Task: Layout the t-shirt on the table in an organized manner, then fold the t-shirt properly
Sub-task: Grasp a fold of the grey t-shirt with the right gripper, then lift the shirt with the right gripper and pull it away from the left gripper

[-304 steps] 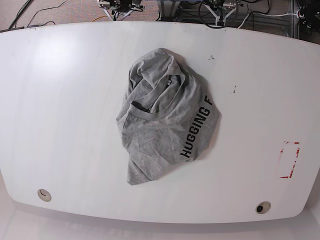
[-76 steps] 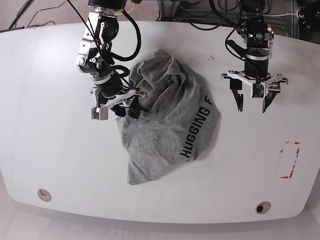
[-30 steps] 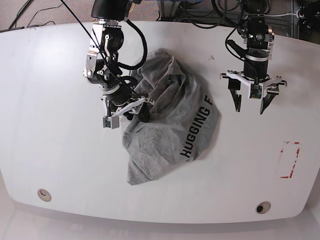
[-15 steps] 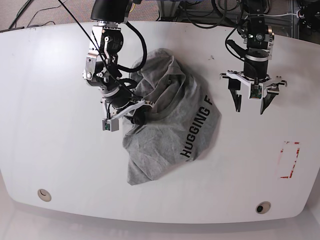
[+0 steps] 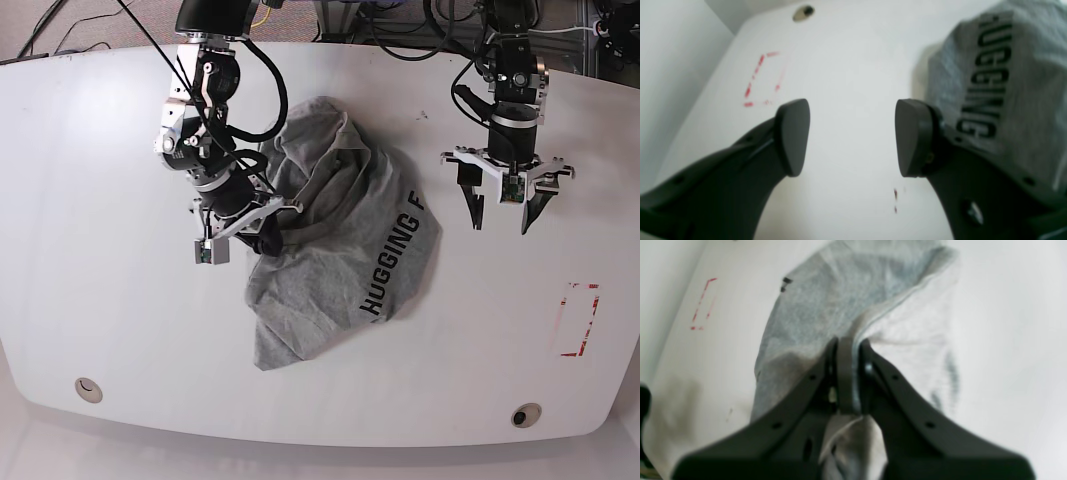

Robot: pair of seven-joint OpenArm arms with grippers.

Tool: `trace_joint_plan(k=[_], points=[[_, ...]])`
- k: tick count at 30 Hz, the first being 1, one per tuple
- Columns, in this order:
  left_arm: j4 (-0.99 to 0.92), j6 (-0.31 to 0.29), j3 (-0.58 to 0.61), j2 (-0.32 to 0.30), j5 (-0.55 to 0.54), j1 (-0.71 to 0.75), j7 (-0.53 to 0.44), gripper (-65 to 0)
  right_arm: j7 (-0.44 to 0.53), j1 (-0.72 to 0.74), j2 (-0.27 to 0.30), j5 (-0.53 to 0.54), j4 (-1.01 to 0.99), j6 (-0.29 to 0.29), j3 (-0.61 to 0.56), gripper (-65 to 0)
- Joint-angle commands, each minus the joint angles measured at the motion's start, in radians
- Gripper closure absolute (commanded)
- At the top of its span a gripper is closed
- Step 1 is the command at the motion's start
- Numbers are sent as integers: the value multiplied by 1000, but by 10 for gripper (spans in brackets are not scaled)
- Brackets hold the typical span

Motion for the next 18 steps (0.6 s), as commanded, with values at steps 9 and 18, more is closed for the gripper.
trace_joint_plan(k=[9,18], points=[[17,6,-2,-2,-1,-34,-25,-381,-32,-12,103,11,192,16,2,0],[7,6,-2,-2,-1,-80,-11,-381,-47,-6,256,13,229,56,2,0]])
